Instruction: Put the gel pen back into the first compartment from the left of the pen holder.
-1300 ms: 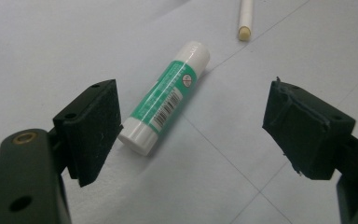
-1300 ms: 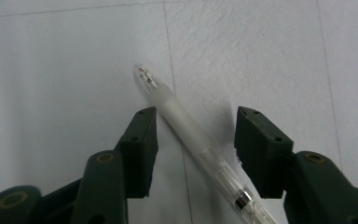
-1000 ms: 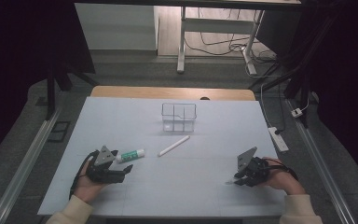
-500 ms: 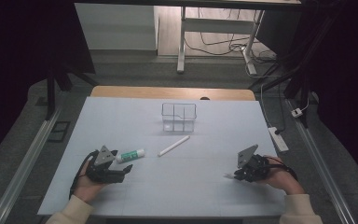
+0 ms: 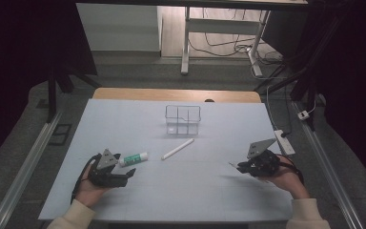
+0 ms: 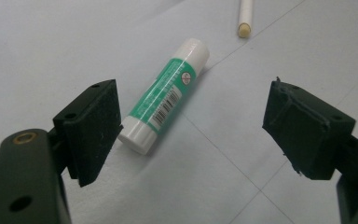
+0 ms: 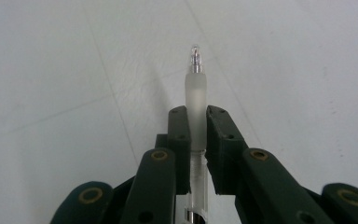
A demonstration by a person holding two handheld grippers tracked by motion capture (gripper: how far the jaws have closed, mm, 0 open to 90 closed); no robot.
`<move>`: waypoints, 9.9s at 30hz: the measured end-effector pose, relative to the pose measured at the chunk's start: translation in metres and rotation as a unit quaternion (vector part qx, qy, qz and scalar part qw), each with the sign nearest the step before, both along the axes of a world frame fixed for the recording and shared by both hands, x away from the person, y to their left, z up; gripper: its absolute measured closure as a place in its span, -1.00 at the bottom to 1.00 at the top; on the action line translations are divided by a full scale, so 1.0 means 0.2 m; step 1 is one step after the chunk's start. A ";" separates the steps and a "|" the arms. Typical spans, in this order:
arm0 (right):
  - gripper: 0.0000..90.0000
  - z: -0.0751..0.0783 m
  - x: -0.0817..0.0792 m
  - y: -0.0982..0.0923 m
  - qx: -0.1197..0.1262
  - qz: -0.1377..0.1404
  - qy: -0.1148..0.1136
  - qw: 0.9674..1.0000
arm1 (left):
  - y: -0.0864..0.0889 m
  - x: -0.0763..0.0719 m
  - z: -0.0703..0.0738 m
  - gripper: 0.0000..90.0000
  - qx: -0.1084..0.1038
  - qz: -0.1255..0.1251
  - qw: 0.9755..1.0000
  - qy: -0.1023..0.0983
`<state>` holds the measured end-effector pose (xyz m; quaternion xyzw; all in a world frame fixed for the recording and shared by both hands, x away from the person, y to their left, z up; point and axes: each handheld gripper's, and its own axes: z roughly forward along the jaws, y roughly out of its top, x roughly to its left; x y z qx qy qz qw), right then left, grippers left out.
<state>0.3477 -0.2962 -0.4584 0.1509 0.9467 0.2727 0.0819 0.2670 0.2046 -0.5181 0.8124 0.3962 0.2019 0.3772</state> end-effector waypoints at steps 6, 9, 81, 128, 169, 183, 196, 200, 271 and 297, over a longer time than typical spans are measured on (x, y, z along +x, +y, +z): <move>0.78 0.04 0.00 0.01 0.036 -0.030 -0.004 0.999 | 0.00 0.00 0.00 -0.56 0.000 0.000 1.000 0.000; 0.78 0.06 0.00 0.02 0.047 -0.045 -0.005 0.998 | 0.00 0.00 0.00 -0.56 0.000 0.000 1.000 0.000; 0.77 0.20 0.09 0.29 0.293 -0.169 -0.160 0.927 | -0.01 0.00 0.00 -0.56 0.001 0.000 1.000 -0.006; 0.77 0.21 0.20 0.61 0.330 -0.135 -0.153 0.922 | -0.01 0.00 0.00 -0.57 0.001 0.000 1.000 -0.005; 0.77 0.24 0.39 0.85 0.362 -0.154 -0.143 0.908 | -0.01 0.00 0.00 -0.56 0.001 -0.004 1.000 -0.003; 0.77 0.27 0.42 0.92 0.363 -0.152 -0.154 0.906 | -0.01 -0.01 0.00 -0.56 0.000 -0.003 1.000 -0.004; 0.77 0.26 0.46 0.97 0.359 -0.156 -0.150 0.908 | -0.01 0.00 0.00 -0.56 0.002 -0.005 1.000 -0.002; 0.77 0.25 0.47 0.99 0.357 -0.157 -0.149 0.909 | -0.01 0.00 0.00 -0.56 0.002 -0.004 1.000 -0.002; 0.76 0.23 0.68 1.08 0.350 -0.191 -0.156 0.904 | -0.05 0.00 -0.03 -0.54 0.038 -0.022 0.999 0.011; 0.76 0.21 0.70 1.10 0.346 -0.192 -0.154 0.905 | -0.07 0.00 -0.05 -0.55 0.055 -0.027 0.998 0.016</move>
